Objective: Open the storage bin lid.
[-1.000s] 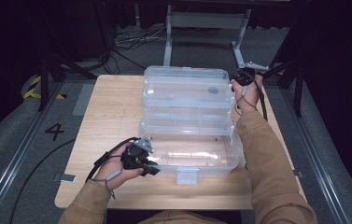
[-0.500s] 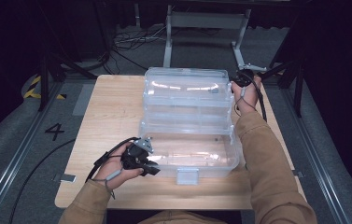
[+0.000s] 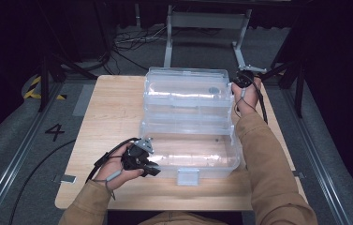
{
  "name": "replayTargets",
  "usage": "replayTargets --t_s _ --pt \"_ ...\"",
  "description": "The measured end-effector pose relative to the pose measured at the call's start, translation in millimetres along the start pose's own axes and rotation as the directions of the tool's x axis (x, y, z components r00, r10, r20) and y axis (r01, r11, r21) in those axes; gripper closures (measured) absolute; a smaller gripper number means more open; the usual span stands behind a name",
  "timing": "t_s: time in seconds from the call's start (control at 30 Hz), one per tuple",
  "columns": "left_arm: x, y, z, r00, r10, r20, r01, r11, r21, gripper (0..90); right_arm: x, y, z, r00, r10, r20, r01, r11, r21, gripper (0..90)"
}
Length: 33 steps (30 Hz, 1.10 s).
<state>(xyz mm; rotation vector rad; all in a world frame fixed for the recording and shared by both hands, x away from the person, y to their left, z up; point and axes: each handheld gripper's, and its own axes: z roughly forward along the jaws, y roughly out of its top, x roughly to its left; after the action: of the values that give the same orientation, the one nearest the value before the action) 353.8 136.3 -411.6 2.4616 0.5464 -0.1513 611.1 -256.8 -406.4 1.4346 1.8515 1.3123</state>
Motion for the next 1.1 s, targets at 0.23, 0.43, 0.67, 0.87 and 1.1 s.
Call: replayTargets --t_s 0.23,0.43,0.67,0.87,1.1 --pt "0.3 0.4 -0.2 0.9998 -0.016 0.008 0.016 0.9999 -0.002 74.2 -2.4 3.1 -6.5 0.9994 0.005 -0.035 -0.005 1.000 0.007 70.2" --pt "-3.4 3.3 -0.7 0.9996 -0.016 -0.021 0.017 0.9998 0.010 62.8 -0.2 11.3 -29.5 0.9987 -0.023 -0.045 0.022 0.999 -0.033 59.4" --pt "-7.6 8.6 -17.9 0.9995 -0.008 -0.031 0.006 0.9988 -0.048 58.8 0.4 15.2 -70.4 0.9938 -0.070 -0.087 0.060 0.992 -0.107 51.2" --pt "-5.0 6.3 -34.3 0.9985 -0.030 -0.046 0.025 0.9944 -0.103 54.9 0.4 9.9 -101.6 0.9895 -0.103 -0.101 0.089 0.986 -0.141 46.7" --pt "6.7 2.8 -55.3 0.9913 -0.094 -0.092 0.080 0.9851 -0.153 51.1 5.3 -1.1 -143.1 0.9847 -0.156 -0.078 0.140 0.975 -0.175 45.8"
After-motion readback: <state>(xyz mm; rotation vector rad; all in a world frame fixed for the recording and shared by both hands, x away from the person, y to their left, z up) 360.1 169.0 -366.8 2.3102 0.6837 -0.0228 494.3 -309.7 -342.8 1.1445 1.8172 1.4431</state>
